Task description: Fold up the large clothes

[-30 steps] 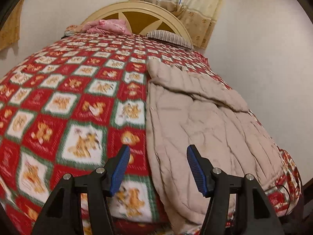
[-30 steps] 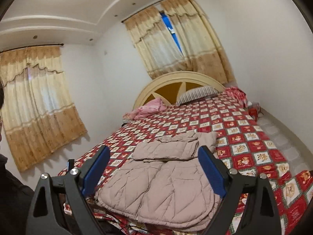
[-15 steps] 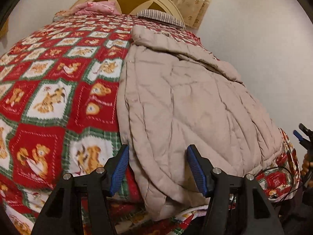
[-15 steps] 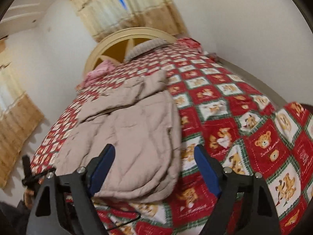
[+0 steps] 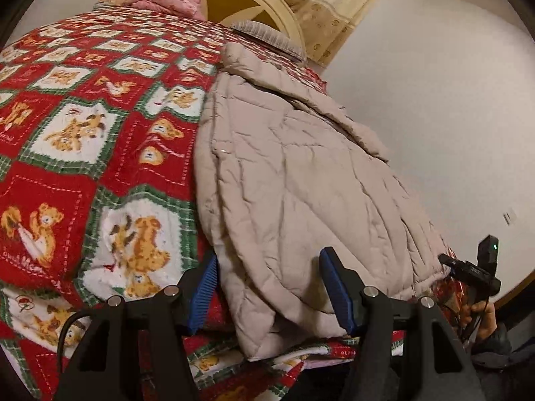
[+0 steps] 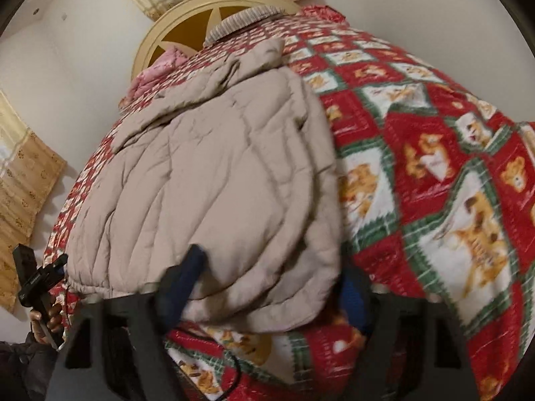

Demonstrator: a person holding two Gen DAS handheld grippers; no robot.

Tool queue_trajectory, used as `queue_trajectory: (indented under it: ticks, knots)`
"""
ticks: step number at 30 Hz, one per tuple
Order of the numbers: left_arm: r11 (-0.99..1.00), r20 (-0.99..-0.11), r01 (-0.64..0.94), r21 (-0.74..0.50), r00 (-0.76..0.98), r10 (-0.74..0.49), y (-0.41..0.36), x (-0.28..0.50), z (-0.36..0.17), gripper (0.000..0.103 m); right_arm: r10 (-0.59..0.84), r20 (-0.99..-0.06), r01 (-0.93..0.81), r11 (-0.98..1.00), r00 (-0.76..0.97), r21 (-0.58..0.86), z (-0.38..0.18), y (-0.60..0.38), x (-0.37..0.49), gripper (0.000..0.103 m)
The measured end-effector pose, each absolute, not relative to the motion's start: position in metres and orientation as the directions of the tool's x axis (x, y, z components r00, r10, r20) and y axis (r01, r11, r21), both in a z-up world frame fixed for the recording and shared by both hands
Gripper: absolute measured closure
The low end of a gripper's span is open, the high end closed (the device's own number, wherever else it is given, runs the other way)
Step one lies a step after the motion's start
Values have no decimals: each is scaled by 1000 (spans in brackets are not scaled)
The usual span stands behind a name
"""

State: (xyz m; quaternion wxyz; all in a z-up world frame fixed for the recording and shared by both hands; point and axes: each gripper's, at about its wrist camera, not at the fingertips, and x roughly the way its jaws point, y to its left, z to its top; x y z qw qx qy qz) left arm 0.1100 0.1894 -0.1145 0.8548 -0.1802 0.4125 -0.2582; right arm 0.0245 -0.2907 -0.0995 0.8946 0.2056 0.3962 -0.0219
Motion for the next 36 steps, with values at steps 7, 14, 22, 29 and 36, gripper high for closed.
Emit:
queue_trajectory:
  ticks: [7,14,22,29,36]
  knots:
    - [767,-573,300,-568,525,-629,190,109,-118,38,165,-701,211,884,694,416,-103,-300,22,46]
    - [787,-569,339,-516,551,-610,181,101,-117,33,174,-692,212,875,700,436,-107,-297,23,49]
    - [764,-572,322,-559,517,-637,183,108,-116,77,134,-699,180,916,702,357,-86,-284,18,89]
    - [688,-468,363,-629,529,-708,198,105,-92,90,179,-644,85,931,744,356,-56,-263,6,90]
    - [601,-333,525,-603,520,-787,197,79,-26,90,281,-513,-33,898,811,440,-4,-256,-26,91]
